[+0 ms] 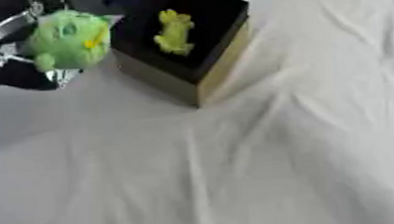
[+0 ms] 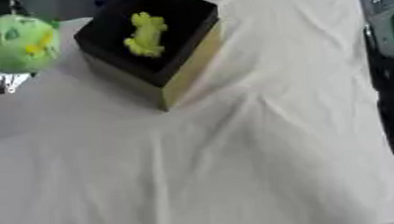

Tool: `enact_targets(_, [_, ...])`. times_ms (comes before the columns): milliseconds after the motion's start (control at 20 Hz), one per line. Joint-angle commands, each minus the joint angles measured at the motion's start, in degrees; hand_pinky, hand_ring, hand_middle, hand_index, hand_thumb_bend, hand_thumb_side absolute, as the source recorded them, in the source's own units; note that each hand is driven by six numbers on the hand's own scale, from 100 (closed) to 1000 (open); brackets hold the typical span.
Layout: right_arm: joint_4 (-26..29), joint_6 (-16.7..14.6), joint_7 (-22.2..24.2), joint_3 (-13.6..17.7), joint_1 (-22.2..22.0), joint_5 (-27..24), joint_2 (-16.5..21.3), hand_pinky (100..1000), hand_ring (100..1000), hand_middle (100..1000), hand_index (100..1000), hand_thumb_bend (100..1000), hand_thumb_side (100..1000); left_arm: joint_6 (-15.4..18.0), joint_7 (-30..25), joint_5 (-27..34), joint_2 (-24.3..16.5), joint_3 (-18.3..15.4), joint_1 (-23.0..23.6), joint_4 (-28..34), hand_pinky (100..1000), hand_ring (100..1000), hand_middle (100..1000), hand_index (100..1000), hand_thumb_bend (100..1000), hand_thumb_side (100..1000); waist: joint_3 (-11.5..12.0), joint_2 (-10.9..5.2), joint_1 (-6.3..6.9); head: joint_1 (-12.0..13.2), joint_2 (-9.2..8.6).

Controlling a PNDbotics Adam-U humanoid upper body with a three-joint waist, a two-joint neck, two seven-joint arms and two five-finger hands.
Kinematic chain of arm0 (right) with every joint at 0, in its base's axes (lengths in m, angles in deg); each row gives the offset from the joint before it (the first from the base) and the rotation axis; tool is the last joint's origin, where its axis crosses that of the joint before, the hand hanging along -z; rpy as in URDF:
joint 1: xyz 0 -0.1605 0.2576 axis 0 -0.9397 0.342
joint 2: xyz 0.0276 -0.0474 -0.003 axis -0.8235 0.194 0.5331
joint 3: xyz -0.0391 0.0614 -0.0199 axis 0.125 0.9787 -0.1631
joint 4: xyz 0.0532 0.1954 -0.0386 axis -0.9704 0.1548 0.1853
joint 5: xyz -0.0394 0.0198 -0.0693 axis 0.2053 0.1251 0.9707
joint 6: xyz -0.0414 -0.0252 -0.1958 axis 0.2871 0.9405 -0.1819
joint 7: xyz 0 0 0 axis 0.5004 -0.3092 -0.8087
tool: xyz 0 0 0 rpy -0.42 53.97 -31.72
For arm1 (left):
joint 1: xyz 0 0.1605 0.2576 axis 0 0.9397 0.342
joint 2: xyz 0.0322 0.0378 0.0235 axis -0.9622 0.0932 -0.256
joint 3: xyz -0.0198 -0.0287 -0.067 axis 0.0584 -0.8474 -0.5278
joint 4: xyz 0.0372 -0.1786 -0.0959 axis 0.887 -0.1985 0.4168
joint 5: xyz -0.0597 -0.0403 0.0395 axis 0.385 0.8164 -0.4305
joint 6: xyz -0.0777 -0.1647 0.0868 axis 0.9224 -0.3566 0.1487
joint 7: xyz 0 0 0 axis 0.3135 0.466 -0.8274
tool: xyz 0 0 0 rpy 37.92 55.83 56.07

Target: Pick up objects on the table and place them in the box.

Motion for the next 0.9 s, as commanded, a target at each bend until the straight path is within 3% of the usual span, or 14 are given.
enact_targets(50, [1.5, -0.1, 0.3, 0.1, 1.9, 0.6, -0.2, 831, 772, 613, 783, 100, 287, 2.4, 1.1, 0.4, 3.3, 0.2, -5.6, -6.3, 530, 624, 612, 670, 100, 277, -0.3, -1.15, -0.21, 0.6, -0.96])
enact_targets(300, [1.6, -0.4, 0.7, -0.2, 2.7, 0.5, -0.8, 832, 771, 612, 783, 100, 290, 7.5, 2.7, -1.9, 9.6, 0.6, -12.7, -18.4, 524, 618, 607, 664, 100, 304, -1.2, -0.31, -0.12, 3.2, -2.04])
enact_targets(650, [2.0, -0.2, 1.2, 0.0, 3.2, 0.0, -1.5, 833, 769, 608, 783, 100, 302, 13.0, 5.2, -8.1, 16.4, -0.3, -17.6, -29.7, 533, 625, 612, 670, 100, 299, -2.8, 0.97, 0.28, 10.2, -3.26])
enact_targets(900, [2.8, 0.1, 1.4, 0.3, 3.0, -0.5, -2.0, 833, 767, 606, 782, 100, 306, 15.8, 6.2, -11.0, 19.6, -0.8, -18.6, -35.2, 529, 623, 610, 668, 100, 326, -3.5, 1.52, 0.61, 11.1, -3.56])
